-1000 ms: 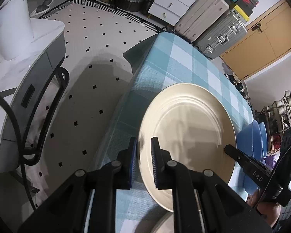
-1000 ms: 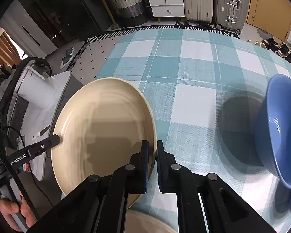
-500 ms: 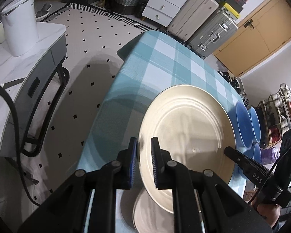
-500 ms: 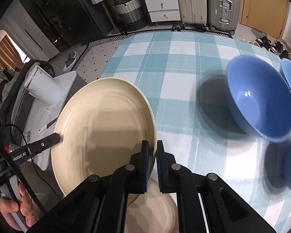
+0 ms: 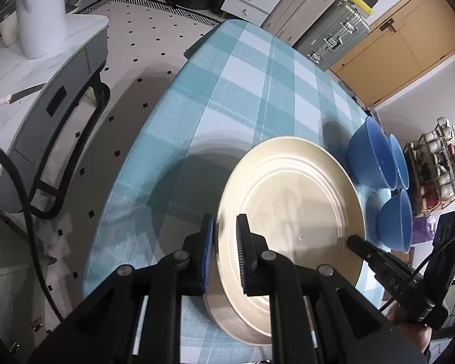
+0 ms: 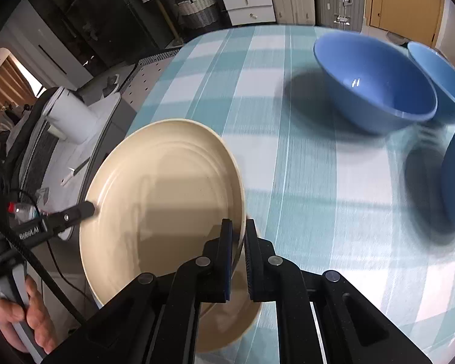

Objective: Organize plates and bowls
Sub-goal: 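Carry the cream plates with both grippers toward the table edge by the kettle counter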

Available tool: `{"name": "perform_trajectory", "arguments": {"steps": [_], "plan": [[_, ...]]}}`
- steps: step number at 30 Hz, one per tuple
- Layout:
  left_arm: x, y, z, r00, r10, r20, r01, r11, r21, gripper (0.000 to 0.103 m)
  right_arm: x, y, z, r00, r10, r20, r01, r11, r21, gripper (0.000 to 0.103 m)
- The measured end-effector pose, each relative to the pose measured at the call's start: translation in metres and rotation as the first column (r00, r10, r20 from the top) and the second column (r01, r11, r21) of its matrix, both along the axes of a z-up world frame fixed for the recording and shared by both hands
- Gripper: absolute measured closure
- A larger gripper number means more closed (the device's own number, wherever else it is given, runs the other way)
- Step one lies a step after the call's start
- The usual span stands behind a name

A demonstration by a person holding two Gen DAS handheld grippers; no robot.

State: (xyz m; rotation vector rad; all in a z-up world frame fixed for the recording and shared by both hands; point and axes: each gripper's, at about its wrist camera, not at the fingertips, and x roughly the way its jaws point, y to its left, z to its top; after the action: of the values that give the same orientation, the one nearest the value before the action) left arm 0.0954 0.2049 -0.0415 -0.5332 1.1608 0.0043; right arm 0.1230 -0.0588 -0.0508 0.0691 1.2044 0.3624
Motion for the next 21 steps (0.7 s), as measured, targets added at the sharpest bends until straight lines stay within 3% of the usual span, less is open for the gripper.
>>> {"name": "perform_trajectory", "arguments": {"steps": [5, 12, 21], "plan": [[-0.010, -0.007, -0.007, 1.000, -0.024, -0.017, 0.025, 0.998, 0.051, 0.091, -0.017, -0.005, -0.018, 1.000, 0.008, -0.024, -0.007, 1.000, 0.026, 0.096], [-0.017, -0.020, -0.012, 0.999, -0.048, -0.017, 0.049, 0.994, 0.096, 0.091, -0.026, -0.009, -0.019, 1.000, 0.017, 0.006, -0.017, 1.000, 0.006, 0.096], [-0.028, -0.023, -0.019, 0.998, -0.052, -0.024, 0.054, 0.993, 0.105, 0.091, -0.034, -0.012, -0.027, 0.999, 0.038, 0.010, -0.038, 0.999, -0.009, 0.096]]}}
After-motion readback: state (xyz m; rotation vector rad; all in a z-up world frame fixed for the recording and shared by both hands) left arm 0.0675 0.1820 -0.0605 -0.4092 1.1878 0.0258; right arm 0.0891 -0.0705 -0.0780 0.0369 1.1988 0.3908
